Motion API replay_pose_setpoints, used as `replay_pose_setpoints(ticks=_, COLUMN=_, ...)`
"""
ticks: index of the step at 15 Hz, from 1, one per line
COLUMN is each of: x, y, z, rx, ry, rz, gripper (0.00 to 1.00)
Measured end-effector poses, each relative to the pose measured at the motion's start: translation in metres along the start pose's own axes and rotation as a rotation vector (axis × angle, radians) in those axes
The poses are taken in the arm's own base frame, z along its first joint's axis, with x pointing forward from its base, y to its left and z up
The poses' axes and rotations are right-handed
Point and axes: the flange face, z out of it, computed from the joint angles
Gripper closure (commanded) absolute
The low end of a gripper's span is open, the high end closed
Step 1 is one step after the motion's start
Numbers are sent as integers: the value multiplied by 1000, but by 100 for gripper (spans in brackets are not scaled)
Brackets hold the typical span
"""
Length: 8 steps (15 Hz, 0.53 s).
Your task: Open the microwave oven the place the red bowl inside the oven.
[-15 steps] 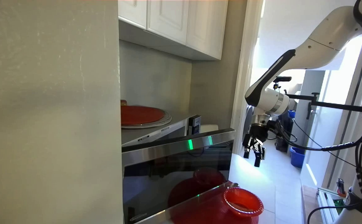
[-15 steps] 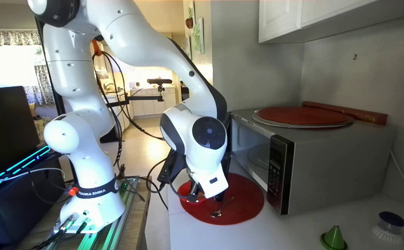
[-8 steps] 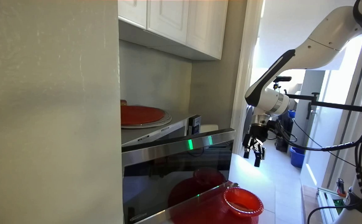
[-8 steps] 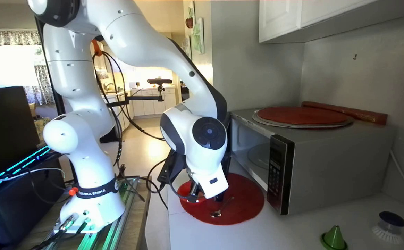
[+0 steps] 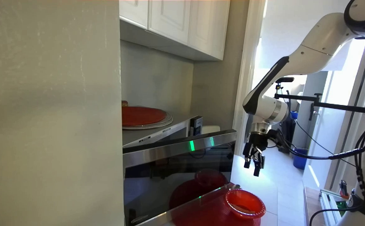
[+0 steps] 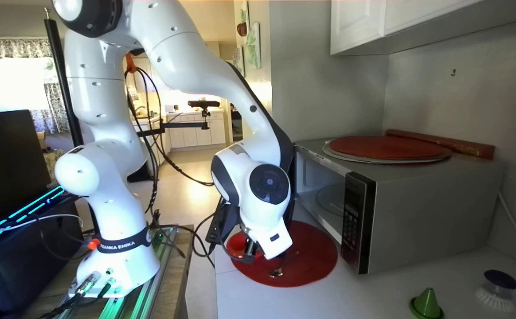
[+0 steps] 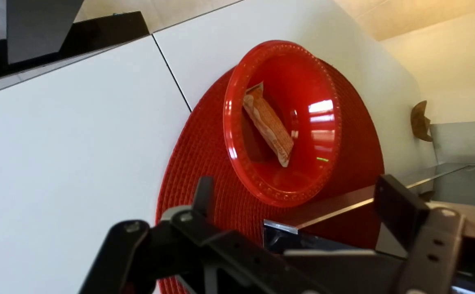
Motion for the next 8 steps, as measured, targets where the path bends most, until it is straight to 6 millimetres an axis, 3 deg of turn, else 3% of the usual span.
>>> replay_pose_setpoints(ticks=8, x=15, y=26, z=59, rx=23, ry=37, rz=-35, gripper=0)
